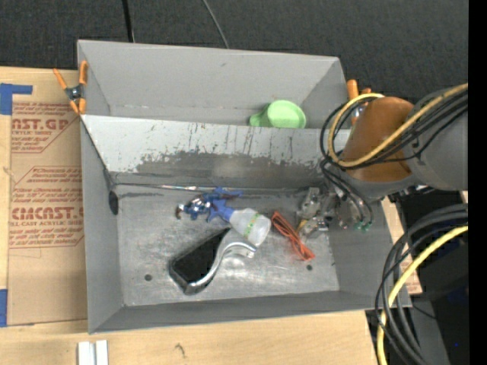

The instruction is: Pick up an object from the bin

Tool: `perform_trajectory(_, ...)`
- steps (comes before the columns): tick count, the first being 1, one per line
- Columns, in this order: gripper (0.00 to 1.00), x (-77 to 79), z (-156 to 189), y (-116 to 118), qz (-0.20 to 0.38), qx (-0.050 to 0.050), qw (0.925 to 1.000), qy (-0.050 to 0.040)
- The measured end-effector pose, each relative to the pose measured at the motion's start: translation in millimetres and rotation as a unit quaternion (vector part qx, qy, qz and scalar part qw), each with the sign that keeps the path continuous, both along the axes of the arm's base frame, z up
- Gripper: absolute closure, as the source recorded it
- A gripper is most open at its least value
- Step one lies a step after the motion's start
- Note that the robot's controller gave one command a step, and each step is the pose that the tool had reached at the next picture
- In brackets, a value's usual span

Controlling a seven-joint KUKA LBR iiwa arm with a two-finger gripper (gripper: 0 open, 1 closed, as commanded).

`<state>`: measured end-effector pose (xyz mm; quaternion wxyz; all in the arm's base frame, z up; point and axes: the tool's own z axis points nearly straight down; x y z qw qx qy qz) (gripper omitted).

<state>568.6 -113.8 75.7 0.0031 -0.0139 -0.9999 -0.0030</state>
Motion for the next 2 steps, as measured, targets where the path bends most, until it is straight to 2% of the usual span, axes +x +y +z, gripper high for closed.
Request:
perform_trajectory(1, 1.0, -5.1, 40.4, 2.1, -0.017, -0.002, 0.9999, -0.0004)
perform_trajectory(2, 1.0, 3.3, 129.7, -6.9, -0.027, -0.003, 0.9996, -0.0043)
